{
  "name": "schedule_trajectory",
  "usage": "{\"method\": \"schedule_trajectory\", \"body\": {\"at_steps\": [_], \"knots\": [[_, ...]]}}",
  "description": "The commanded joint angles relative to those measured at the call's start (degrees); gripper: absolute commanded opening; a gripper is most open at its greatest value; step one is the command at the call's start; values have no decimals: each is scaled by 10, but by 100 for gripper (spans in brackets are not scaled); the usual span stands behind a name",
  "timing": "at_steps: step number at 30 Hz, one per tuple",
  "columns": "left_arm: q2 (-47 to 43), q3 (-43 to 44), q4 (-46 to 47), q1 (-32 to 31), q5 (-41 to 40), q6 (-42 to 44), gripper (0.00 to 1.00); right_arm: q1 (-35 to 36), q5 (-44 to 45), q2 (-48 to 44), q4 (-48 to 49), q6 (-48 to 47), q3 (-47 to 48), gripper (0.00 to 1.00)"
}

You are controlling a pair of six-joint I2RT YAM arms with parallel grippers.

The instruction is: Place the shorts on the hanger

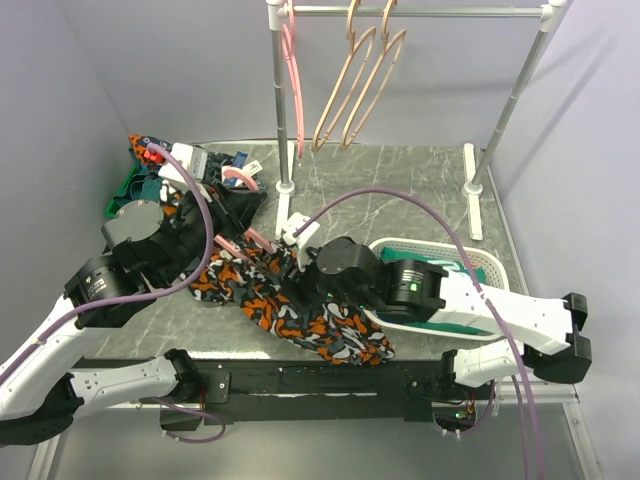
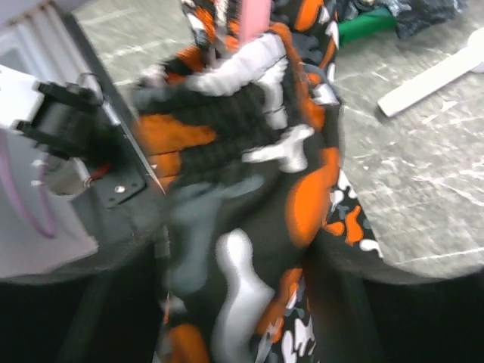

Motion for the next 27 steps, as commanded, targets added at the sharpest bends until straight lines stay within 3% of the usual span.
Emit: {"method": "schedule_trajectory", "body": {"at_steps": [1,4,6,7,9,10,14,22,27], "knots": [[-5,1,46,-2,18,-10,1,4,55,14,26,-3,37,54],[-9,-4,46,-2,17,-9,2,6,75,8,34,5,26,4],[-10,-6,46,-2,16,-11,11,6,81,-12,44,9,17,0],[-10,-7,47,-2,17,-11,28,7,84,-20,44,10,10,0],[-10,-3,47,-2,20,-10,47,6,82,-42,40,14,5,0],[-9,0,46,-2,22,-10,69,7,81,-53,34,14,7,0],[-8,30,31,-2,29,-8,99,7,49,-75,-29,23,18,0],[-33,46,25,-2,26,-2,96,6,40,-173,-112,79,8,0],[-42,34,29,-2,20,0,96,7,86,-225,-163,118,12,0]]}}
